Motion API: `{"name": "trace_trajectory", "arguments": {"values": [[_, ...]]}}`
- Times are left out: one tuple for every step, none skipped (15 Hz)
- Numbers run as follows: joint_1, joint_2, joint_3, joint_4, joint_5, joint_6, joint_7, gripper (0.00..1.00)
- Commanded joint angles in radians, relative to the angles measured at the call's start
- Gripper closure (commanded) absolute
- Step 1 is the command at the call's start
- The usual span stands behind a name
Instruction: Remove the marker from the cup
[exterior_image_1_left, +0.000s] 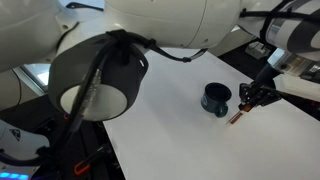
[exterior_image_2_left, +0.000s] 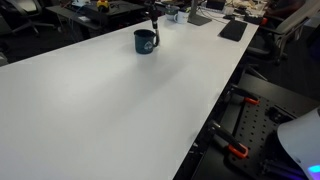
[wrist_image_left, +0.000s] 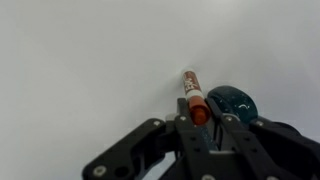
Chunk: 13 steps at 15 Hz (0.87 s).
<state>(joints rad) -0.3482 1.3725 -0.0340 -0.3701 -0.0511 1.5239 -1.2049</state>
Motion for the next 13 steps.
{"name": "trace_trajectory", "arguments": {"values": [[0.000, -0.004, 0.000, -0.008, 0.003, 0.004, 0.008, 0.74], [0.000, -0.002, 0.000, -0.008, 0.004, 0.005, 0.014, 0.67], [0.000, -0.001, 0.000, -0.007, 0.004, 0.006, 0.014, 0.59], [0.000, -0.001, 0.000, -0.007, 0.004, 0.007, 0.015, 0.56], [-0.001, -0.001, 0.000, -0.007, 0.005, 0.008, 0.015, 0.56], [-0.001, -0.001, 0.000, -0.007, 0.005, 0.008, 0.015, 0.56], [-0.001, -0.001, 0.000, -0.007, 0.005, 0.009, 0.015, 0.56], [-0.001, -0.001, 0.000, -0.007, 0.005, 0.009, 0.015, 0.56], [-0.001, -0.001, 0.000, -0.007, 0.005, 0.009, 0.015, 0.56], [-0.001, -0.001, 0.000, -0.007, 0.005, 0.009, 0.015, 0.56], [-0.001, -0.001, 0.000, -0.007, 0.005, 0.009, 0.015, 0.56], [-0.001, -0.001, 0.000, -0.007, 0.005, 0.009, 0.015, 0.56], [-0.001, -0.001, 0.000, -0.007, 0.005, 0.009, 0.015, 0.56]]}}
